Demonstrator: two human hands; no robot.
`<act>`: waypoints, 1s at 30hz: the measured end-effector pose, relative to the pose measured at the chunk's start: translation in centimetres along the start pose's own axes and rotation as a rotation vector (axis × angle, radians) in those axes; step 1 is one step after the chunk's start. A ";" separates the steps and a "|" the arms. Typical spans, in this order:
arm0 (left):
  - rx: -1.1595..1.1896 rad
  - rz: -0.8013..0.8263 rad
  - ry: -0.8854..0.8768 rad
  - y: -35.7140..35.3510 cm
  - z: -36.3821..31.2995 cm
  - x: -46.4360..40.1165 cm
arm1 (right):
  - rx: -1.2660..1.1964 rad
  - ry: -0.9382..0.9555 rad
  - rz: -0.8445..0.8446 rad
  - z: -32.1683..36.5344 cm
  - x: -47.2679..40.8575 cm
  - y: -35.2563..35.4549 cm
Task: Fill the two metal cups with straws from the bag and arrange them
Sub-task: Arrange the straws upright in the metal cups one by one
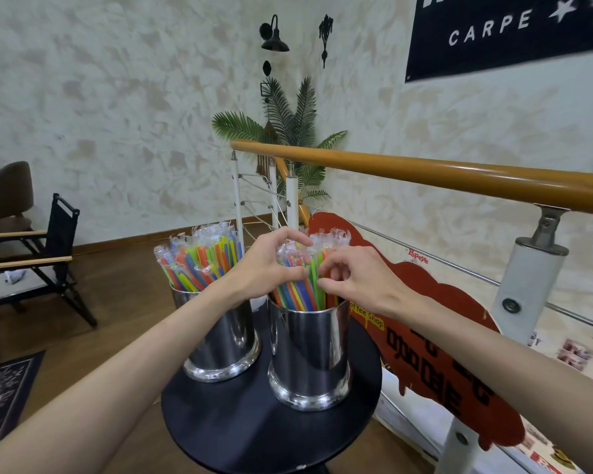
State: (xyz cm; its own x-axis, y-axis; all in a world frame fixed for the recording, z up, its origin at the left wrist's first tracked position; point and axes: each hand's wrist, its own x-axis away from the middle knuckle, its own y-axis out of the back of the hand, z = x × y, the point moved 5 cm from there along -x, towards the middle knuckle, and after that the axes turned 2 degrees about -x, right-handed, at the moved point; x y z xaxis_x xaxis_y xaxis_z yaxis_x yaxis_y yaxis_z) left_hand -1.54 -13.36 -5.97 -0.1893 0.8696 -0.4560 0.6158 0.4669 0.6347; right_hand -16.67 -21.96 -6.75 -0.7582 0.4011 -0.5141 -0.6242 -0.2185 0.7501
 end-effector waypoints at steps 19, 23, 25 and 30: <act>-0.102 -0.043 0.025 -0.4 0.6 0.2 | -0.123 0.001 -0.098 0.2 0.0 1.7; -0.260 -0.074 -0.040 -0.5 0.9 0.6 | -0.120 0.106 -0.106 0.8 -0.4 2.1; -0.388 -0.079 -0.076 -0.3 0.6 0.8 | -0.055 0.157 -0.050 1.2 -0.8 2.1; -0.631 -0.125 -0.193 0.4 -0.2 1.2 | 0.025 0.204 0.042 1.5 -1.5 2.0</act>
State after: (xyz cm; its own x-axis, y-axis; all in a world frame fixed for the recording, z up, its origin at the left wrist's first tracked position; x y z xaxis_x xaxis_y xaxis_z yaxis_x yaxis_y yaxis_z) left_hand -1.66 -12.09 -6.15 -0.0544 0.7859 -0.6160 0.0214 0.6177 0.7861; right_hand -16.50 -21.61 -3.84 -0.8073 0.2032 -0.5541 -0.5886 -0.2080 0.7812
